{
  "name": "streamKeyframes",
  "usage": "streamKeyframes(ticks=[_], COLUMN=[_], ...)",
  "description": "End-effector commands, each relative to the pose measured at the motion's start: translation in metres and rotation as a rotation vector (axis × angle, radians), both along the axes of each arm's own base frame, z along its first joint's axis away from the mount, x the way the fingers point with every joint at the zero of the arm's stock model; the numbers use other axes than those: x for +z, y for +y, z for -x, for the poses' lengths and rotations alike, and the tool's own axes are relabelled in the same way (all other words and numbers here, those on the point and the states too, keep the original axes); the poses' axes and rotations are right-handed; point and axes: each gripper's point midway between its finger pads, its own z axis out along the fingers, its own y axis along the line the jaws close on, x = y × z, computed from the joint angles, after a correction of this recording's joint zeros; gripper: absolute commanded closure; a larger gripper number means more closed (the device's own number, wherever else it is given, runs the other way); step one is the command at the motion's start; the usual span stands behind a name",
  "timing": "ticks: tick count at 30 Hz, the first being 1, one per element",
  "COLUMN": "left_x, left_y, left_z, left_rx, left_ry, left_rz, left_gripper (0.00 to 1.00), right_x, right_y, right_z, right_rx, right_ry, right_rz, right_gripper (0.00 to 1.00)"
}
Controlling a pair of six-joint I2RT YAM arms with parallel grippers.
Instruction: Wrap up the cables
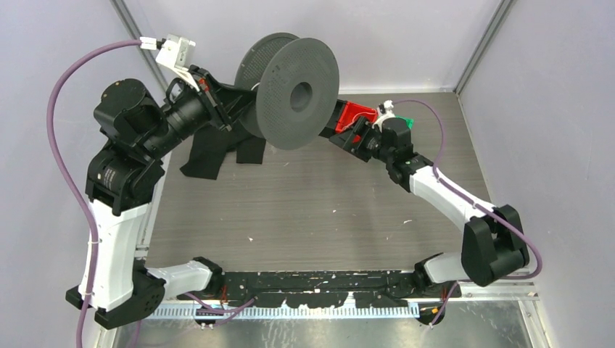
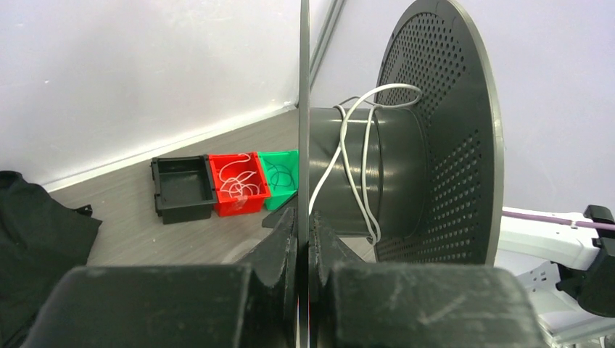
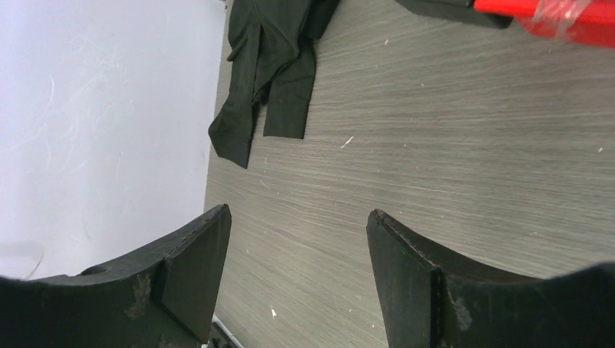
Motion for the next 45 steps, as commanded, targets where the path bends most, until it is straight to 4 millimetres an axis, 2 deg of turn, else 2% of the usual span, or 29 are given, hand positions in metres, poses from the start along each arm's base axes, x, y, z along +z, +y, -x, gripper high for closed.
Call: streamKeyframes(ticks=[1, 5, 9, 12, 15, 19, 24, 29, 35, 41, 45], left_x=[0.048, 0.049, 0.047, 0.043, 0.042, 0.042, 0.042, 0.041, 0.042, 0.042, 0.042], left_y=[0.003, 0.003, 0.001, -0.001, -0.002, -0.004, -0.003, -0.003, -0.005, -0.008, -0.008], left_z=[0.019, 0.019, 0.017, 0.013, 0.011, 0.011, 0.011, 0.011, 0.010, 0.009, 0.011], left_rx=[-0.033, -0.035, -0.040, -0.037, -0.038, -0.047, -0.045, -0.045, -0.052, -0.066, -0.069], left_ry=[-0.150, -0.157, -0.152, -0.145, -0.142, -0.147, -0.146, -0.148, -0.148, -0.140, -0.140], left_rz=[0.099, 0.094, 0.094, 0.096, 0.098, 0.102, 0.102, 0.100, 0.102, 0.109, 0.116], left_gripper=[1.00, 1.00, 1.00, 1.00, 1.00, 1.00, 1.00, 1.00, 1.00, 1.00, 1.00], right_x=[0.054, 0.062, 0.063, 0.065, 0.073, 0.086, 0.098, 0.114, 0.110, 0.108, 0.115], right_y=[-0.012, -0.022, -0.031, -0.031, -0.023, -0.002, 0.013, 0.011, 0.020, 0.046, 0.080], right_z=[0.003, 0.021, 0.042, 0.060, 0.077, 0.095, 0.097, 0.085, 0.076, 0.078, 0.085], right_rx=[0.011, 0.049, 0.108, 0.178, 0.264, 0.385, 0.429, 0.311, 0.297, 0.339, 0.405], right_ry=[-0.224, -0.322, -0.387, -0.441, -0.506, -0.530, -0.505, -0.612, -0.612, -0.624, -0.635], right_rz=[0.066, 0.156, 0.247, 0.269, 0.241, 0.111, -0.011, -0.059, -0.059, -0.074, -0.144], right_gripper=[0.27, 0.27, 0.28, 0.28, 0.27, 0.27, 0.12, 0.10, 0.10, 0.10, 0.10])
